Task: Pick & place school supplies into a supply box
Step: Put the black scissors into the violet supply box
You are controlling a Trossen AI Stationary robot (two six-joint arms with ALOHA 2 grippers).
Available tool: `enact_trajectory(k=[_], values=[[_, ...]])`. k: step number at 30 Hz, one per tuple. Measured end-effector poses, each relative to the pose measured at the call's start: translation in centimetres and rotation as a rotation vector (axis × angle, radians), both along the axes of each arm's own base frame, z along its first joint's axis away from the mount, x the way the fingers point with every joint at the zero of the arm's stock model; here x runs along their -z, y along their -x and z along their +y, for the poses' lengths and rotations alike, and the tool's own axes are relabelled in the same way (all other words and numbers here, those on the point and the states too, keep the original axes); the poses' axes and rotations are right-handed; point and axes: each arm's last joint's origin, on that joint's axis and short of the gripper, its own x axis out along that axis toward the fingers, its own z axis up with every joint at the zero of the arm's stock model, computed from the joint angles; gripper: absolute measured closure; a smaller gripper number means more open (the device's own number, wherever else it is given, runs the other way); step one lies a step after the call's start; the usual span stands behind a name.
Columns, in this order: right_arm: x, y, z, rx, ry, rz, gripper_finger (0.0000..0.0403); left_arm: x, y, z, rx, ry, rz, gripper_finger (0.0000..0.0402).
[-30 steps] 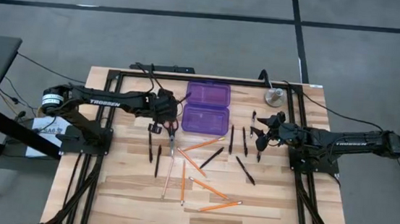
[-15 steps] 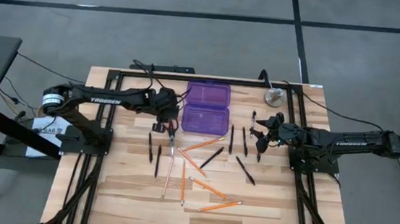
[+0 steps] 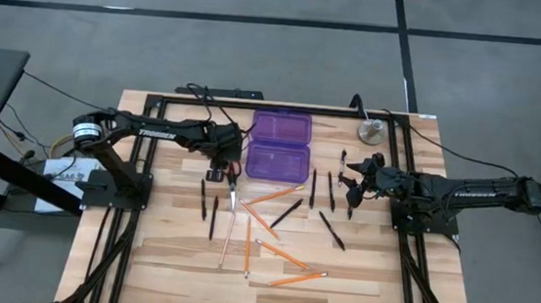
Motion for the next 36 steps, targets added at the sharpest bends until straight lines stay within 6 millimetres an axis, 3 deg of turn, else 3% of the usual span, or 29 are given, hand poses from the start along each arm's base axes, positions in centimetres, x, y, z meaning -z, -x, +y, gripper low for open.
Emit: enact_trajectory(k=[6,36], values=[[0.0,0.0,0.0,0.0,0.001,0.0,0.0173,0.24,0.78,-0.22,-0.049,0.016,0.084,0.0285],[0.13,0.09,0.0,-0.004,0.005,0.02,0.0173,0.21,0.39,-0.1,-0.151,0.058,0.016,0.0285]])
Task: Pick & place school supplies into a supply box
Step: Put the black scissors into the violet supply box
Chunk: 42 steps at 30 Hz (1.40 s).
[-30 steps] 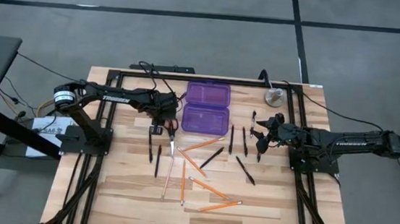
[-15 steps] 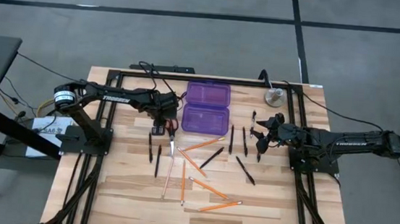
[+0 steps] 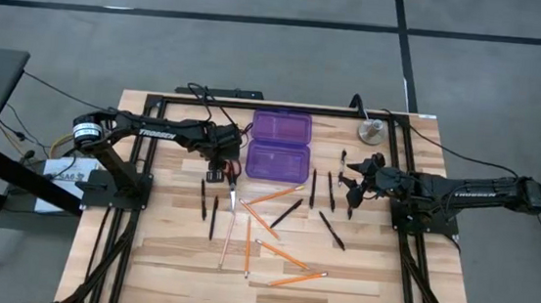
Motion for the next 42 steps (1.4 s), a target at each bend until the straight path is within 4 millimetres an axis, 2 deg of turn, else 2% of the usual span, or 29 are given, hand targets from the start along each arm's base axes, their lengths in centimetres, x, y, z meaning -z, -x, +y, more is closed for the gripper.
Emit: enact_trajectory(k=[18,25,32,42], values=[[-0.01,-0.01,0.0,0.0,0.0,-0.002,0.0173,0.01,-0.03,0.03,-0.035,0.007,-0.008,0.0285],[-0.01,-0.01,0.0,0.0,0.0,-0.002,0.0173,-0.09,-0.15,0.32,-0.084,-0.063,-0.012,0.0285],[-0.01,-0.01,0.0,0.0,0.0,-0.002,0.0173,-0.06,-0.2,0.19,-0.078,-0.016,-0.028,0.0284],[-0.01,-0.01,0.0,0.0,0.0,-0.002,0.0173,-0.04,-0.24,-0.12,-0.09,-0.003,-0.026,0.0236]])
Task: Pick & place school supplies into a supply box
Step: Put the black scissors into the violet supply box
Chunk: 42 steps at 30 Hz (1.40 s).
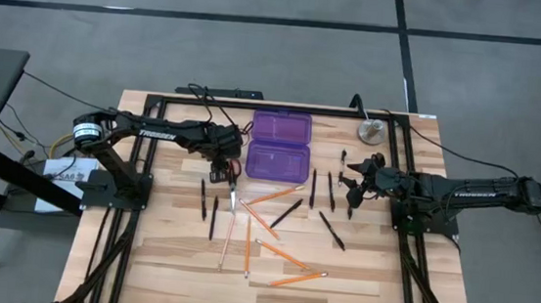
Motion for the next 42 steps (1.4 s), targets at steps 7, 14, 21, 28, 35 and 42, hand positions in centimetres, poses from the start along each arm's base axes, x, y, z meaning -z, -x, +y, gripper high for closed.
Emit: enact_trajectory(k=[7,14,21,28,35,42], values=[[0.0,0.0,0.0,0.0,0.0,0.001,0.0173,0.0,0.0,0.0,-0.001,0.002,0.003,0.0226],[0.0,0.0,0.0,0.0,0.0,0.002,0.0173,0.0,0.0,0.0,-0.001,0.001,0.002,0.0226],[0.1,0.1,0.0,0.0,-0.001,0.011,0.0173,2.6,-0.6,0.2,0.006,0.033,0.079,0.0226],[0.2,0.2,0.0,-0.007,-0.015,0.026,0.0173,3.6,-0.8,0.4,0.012,0.057,0.108,0.0226],[0.2,0.1,0.0,-0.007,-0.015,0.025,0.0173,3.6,-0.8,0.4,0.012,0.059,0.099,0.0231],[0.2,0.1,0.0,-0.007,-0.016,0.024,0.0173,3.6,-0.7,0.4,0.003,0.069,0.106,0.0274]])
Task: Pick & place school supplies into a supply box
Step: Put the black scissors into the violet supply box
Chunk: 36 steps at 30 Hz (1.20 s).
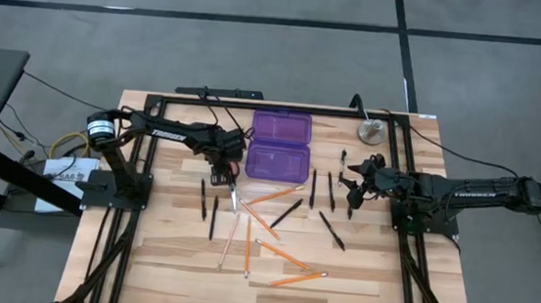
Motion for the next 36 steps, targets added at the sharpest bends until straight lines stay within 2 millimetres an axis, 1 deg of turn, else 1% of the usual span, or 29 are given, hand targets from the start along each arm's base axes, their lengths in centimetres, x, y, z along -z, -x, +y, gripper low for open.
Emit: enact_trajectory(k=[9,17,22,27,32,36], values=[[0.0,0.0,0.0,0.0,0.0,-0.001,0.0173,0.0,0.0,-0.1,0.001,0.007,0.002,0.0326],[0.0,0.0,0.0,0.0,0.0,-0.001,0.0173,0.0,0.0,-0.1,0.001,0.012,0.013,0.0359],[0.0,0.0,0.0,0.0,-0.001,-0.001,0.0173,-0.6,-0.3,0.1,0.008,0.013,0.025,0.037],[0.0,0.0,0.0,-0.001,-0.001,-0.001,0.0173,-1.3,-0.5,0.2,0.023,0.012,0.061,0.0373],[0.0,0.0,0.0,-0.002,-0.002,-0.002,0.0173,-1.9,-0.3,0.3,0.019,0.021,0.126,0.0374],[0.0,0.0,0.0,-0.002,-0.002,-0.001,0.0173,-1.9,-0.1,0.1,0.022,0.042,0.145,0.0374]])
